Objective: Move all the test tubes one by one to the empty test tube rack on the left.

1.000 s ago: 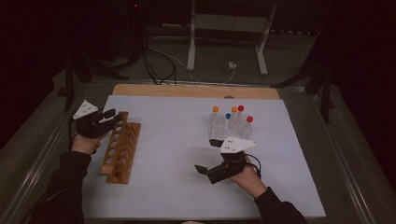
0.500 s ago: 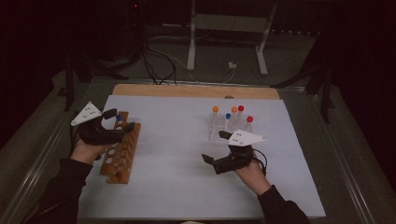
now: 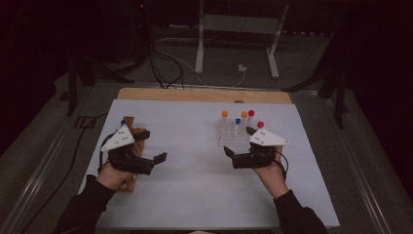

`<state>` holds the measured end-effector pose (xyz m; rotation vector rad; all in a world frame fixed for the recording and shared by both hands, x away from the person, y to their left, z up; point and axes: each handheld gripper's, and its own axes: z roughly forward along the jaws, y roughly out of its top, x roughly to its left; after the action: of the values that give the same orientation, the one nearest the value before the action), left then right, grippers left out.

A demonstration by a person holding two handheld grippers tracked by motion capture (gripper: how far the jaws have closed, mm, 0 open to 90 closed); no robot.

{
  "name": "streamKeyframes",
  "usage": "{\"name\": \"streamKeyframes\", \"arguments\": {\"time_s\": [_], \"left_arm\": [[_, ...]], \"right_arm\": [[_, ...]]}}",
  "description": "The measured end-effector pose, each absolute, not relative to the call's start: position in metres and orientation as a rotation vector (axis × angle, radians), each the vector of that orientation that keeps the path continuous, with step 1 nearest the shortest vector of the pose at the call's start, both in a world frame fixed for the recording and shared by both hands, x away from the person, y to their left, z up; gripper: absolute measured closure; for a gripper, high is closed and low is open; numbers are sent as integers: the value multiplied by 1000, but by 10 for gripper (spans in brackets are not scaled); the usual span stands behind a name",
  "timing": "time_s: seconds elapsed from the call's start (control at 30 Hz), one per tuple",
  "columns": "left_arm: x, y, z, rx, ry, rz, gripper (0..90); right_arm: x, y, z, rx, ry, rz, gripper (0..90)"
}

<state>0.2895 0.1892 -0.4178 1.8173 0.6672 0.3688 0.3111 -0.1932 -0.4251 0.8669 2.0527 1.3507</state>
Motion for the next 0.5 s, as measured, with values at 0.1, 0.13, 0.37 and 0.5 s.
{"name": "streamKeyframes", "arguments": {"time_s": [0.1, 0.13, 0.37, 0.5], "left_arm": [[282, 179, -425, 1827, 646, 359, 24], [280, 176, -427, 1829, 645, 345, 24], [272, 162, -443, 1856, 638, 320, 24], [269, 156, -450, 1871, 633, 308, 25]], "right_arm": [[316, -194, -428, 890, 2051, 1334, 0], [318, -194, -429, 910, 2045, 1336, 0], [331, -190, -436, 978, 2013, 1291, 0], [341, -187, -443, 1008, 2016, 1251, 63]]}}
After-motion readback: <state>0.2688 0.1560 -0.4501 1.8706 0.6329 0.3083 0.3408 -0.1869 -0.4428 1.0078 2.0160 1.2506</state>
